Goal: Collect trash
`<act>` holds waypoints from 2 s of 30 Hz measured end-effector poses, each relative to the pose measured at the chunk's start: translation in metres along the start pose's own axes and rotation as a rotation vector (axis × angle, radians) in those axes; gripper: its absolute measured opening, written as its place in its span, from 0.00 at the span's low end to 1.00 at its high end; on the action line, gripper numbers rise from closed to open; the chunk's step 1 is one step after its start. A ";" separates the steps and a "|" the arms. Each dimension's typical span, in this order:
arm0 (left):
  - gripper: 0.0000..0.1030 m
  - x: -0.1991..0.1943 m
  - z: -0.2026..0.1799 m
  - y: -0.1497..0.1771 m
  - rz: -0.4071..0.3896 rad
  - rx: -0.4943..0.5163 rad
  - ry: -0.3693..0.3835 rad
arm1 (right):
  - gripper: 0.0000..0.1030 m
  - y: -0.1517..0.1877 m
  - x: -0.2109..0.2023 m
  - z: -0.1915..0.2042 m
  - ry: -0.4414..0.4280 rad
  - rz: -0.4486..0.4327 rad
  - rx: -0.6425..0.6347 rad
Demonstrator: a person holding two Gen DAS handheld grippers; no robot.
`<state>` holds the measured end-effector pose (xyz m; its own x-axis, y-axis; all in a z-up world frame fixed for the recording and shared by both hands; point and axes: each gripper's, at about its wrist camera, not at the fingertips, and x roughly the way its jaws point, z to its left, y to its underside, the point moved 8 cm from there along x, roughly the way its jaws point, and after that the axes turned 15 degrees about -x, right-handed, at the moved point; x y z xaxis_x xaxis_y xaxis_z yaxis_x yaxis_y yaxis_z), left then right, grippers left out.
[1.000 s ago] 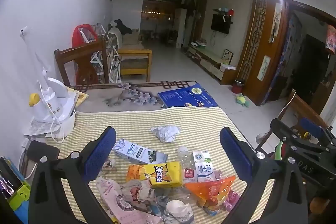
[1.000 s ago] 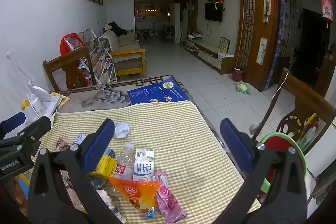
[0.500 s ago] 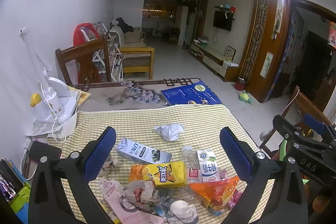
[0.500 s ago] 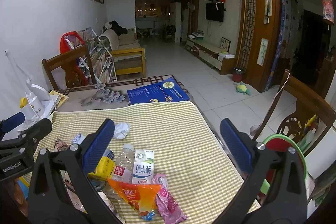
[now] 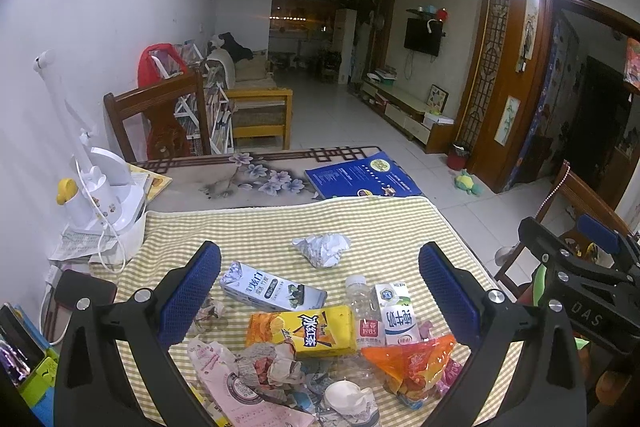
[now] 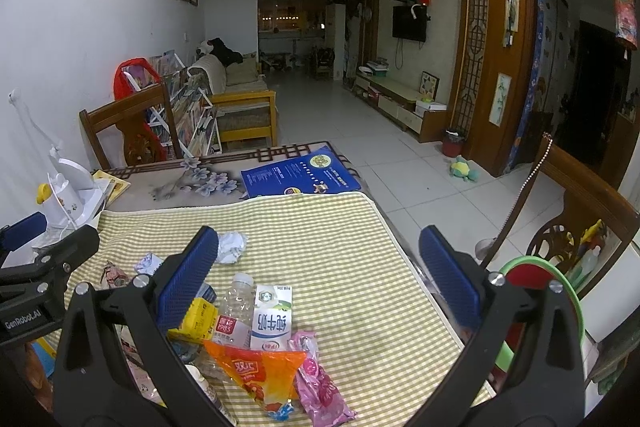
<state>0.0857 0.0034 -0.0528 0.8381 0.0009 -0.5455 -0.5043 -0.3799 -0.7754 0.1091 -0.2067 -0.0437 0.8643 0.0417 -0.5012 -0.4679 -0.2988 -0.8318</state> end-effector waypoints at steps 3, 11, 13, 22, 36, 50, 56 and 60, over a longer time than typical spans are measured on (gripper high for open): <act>0.92 0.000 0.001 0.000 0.000 0.001 0.000 | 0.96 0.000 0.000 -0.001 0.003 0.002 0.001; 0.92 0.000 0.000 0.000 0.001 0.001 -0.001 | 0.96 0.000 0.001 -0.001 0.003 0.004 0.001; 0.92 0.001 0.001 0.001 0.001 0.001 -0.001 | 0.96 0.000 0.001 -0.001 0.004 0.004 0.002; 0.92 0.001 0.001 0.001 0.002 0.002 -0.003 | 0.96 0.000 0.001 -0.001 0.003 0.006 0.001; 0.92 0.002 0.001 0.001 0.004 0.004 -0.004 | 0.96 0.001 0.002 -0.001 0.003 0.010 0.002; 0.92 0.013 0.025 0.027 0.106 0.002 0.016 | 0.96 0.085 0.044 0.020 -0.311 0.230 -0.024; 0.92 0.030 0.045 0.039 0.175 -0.041 -0.042 | 0.93 0.150 0.067 0.070 -0.434 0.381 -0.075; 0.92 0.037 0.045 0.050 0.225 -0.047 -0.050 | 0.55 0.166 0.074 0.092 -0.500 0.430 -0.113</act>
<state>0.0823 0.0264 -0.1260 0.6936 -0.0438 -0.7191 -0.6664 -0.4181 -0.6173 0.0779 -0.1650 -0.2407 0.4028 0.3255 -0.8555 -0.7061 -0.4843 -0.5167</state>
